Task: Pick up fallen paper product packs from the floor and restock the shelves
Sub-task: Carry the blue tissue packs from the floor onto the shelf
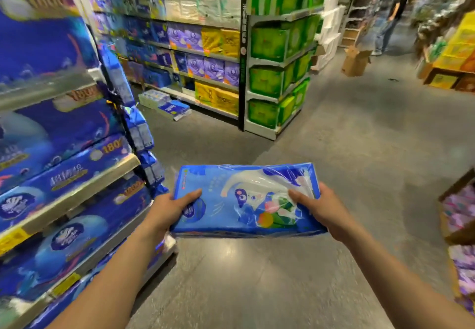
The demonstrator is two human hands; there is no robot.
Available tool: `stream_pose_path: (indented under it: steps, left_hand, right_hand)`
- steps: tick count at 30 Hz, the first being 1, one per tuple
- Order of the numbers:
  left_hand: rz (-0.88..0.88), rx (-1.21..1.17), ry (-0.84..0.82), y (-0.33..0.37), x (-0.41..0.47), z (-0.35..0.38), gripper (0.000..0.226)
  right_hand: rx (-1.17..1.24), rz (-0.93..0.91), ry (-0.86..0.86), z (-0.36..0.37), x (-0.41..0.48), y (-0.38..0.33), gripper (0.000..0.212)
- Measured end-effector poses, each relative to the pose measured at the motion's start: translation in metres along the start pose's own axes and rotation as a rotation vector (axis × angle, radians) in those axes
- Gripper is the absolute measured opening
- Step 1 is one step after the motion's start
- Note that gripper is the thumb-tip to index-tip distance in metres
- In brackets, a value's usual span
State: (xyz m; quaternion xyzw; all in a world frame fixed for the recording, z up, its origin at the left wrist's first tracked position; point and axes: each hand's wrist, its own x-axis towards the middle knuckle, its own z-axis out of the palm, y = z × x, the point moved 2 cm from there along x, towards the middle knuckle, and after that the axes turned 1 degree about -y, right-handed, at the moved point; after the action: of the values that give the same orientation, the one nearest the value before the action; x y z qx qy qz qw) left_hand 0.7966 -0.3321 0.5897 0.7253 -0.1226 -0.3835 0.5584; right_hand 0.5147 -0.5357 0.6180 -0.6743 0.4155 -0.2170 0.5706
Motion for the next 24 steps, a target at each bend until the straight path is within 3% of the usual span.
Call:
stream_pose_path:
  steps: [2,8,19,24]
  left_hand:
    - [0.003,-0.043,0.021,0.029,0.048,0.007,0.053]
    - [0.081,-0.089,0.139,0.114,0.218,0.014,0.028]
    - [0.068,-0.098,0.157,0.29,0.555,-0.012,0.033]
    - [0.044,-0.104,0.214,0.358,0.703,-0.036,0.043]
  right_hand:
    - [-0.029,-0.012,-0.023,-0.002,0.069,-0.022,0.029]
    - [-0.035,-0.035,-0.097,0.02,0.28,-0.068,0.036]
    - [0.034,-0.093,-0.147,0.09,0.654,-0.183,0.012]
    - [0.019,-0.102,-0.212,0.139,0.831,-0.224,0.017]
